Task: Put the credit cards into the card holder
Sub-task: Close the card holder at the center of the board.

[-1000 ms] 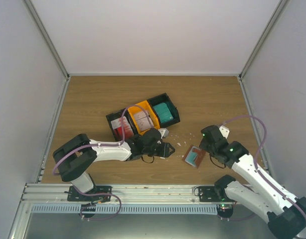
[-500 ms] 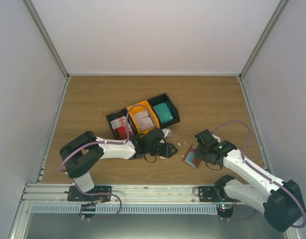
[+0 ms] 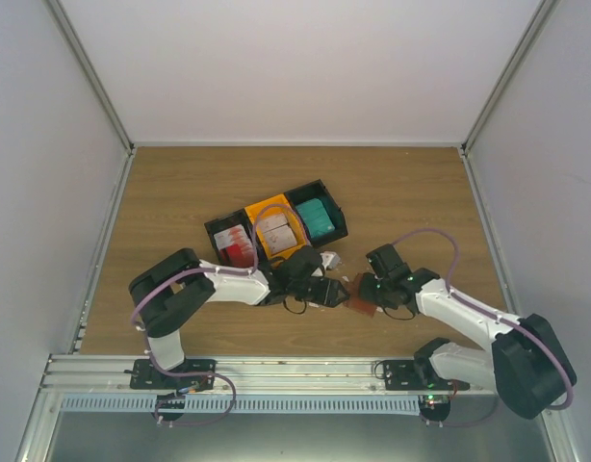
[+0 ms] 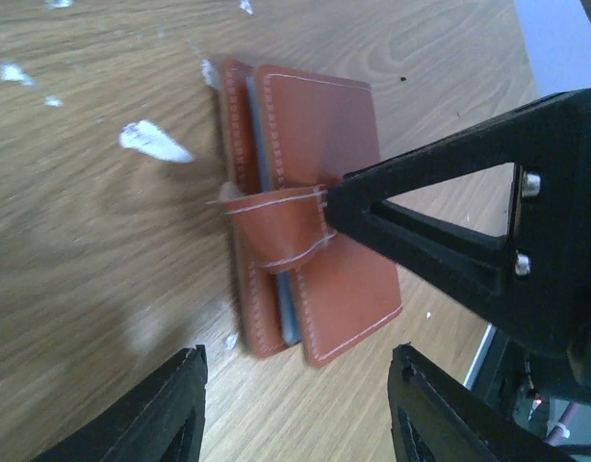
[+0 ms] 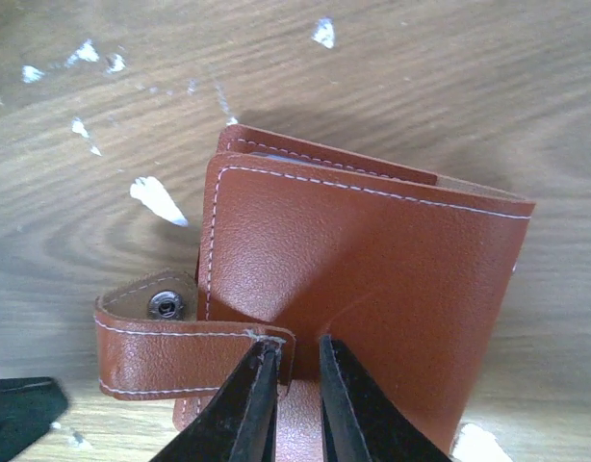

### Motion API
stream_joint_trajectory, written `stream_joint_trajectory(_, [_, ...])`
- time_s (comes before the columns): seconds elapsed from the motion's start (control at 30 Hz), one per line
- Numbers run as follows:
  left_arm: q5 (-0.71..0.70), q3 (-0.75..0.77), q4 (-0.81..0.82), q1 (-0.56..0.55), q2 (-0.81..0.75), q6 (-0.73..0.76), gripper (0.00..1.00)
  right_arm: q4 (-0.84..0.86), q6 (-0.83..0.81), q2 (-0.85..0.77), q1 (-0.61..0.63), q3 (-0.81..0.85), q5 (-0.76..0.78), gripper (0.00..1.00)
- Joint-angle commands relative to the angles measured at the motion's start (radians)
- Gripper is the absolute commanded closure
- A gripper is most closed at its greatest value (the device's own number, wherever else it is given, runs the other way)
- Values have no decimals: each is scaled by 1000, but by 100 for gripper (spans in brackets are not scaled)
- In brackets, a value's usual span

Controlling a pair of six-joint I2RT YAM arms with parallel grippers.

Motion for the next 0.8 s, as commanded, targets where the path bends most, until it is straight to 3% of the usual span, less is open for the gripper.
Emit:
stream_joint_trajectory(0.0, [44, 87, 25, -24, 70, 57, 47, 58, -31, 39, -18, -83, -77, 83])
stream_joint_trajectory(0.23, [-194, 179, -174, -34, 145, 13, 47, 202, -115, 52, -87, -122, -216, 82])
stream_joint_trajectory(0.4, [-240, 197, -254, -34, 177, -4, 49, 233, -158, 3, -133, -124, -272, 76])
stream_joint_trajectory(0.63, [-251, 213, -319, -34, 217, -2, 71, 228, -203, -126, -189, -110, -289, 62])
stream_joint_trajectory(0.77, [-247, 205, -339, -34, 236, -3, 74, 186, -190, -218, -205, -112, -215, 57])
